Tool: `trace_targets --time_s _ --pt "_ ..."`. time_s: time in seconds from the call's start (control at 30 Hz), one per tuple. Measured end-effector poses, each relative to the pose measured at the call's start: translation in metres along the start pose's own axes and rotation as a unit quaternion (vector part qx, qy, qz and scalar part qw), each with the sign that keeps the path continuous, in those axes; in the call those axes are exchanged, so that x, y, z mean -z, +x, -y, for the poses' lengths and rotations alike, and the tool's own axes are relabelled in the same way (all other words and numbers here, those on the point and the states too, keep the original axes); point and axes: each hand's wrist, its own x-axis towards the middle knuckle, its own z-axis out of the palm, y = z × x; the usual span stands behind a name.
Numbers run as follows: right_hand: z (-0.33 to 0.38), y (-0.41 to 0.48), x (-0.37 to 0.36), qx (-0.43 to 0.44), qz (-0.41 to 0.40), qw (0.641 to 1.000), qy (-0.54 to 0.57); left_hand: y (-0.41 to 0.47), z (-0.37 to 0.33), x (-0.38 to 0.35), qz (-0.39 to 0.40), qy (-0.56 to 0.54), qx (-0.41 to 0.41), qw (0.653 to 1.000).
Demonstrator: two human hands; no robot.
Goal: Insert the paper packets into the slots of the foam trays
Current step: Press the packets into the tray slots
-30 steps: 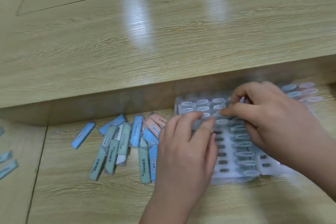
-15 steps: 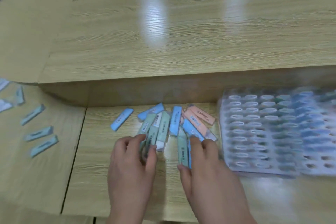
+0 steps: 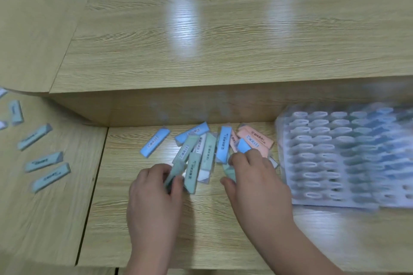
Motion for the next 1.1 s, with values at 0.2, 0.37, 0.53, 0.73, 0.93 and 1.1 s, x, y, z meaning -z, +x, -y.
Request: trace_targets --time_s 0.2,0.37,0.53,0.73,0.93,1.1 --pt "-0.003 -0.005 0.014 0.008 -0.008 0.991 0.135 -0.003 -0.014 0.011 -0.021 -0.070 -0.055 0.996" --pt "-0.012 -0.008 0.008 0.045 0.000 0.999 -0.021 -0.007 -0.036 -0.009 -0.014 -0.042 -0.040 0.998" --pt "-0.019 -0.006 -0.004 0.101 -0.015 0.995 -0.015 -0.023 -0.034 -0.023 -0.026 -0.067 -0.009 0.997" --pt "-0.031 -0.008 0.025 0.096 -0.003 0.968 0.233 -0.032 -0.048 -0.016 0.006 -0.184 0.008 0.983" --pt "-0.085 -0.063 0.077 0.028 -0.074 0.873 0.481 -0.049 -0.096 0.000 0.015 -0.269 -0.067 0.961" --pt "-0.169 -0.078 0.094 -0.034 -0.170 0.846 0.505 -0.072 -0.134 -0.013 0.063 -0.262 -0.158 0.950"
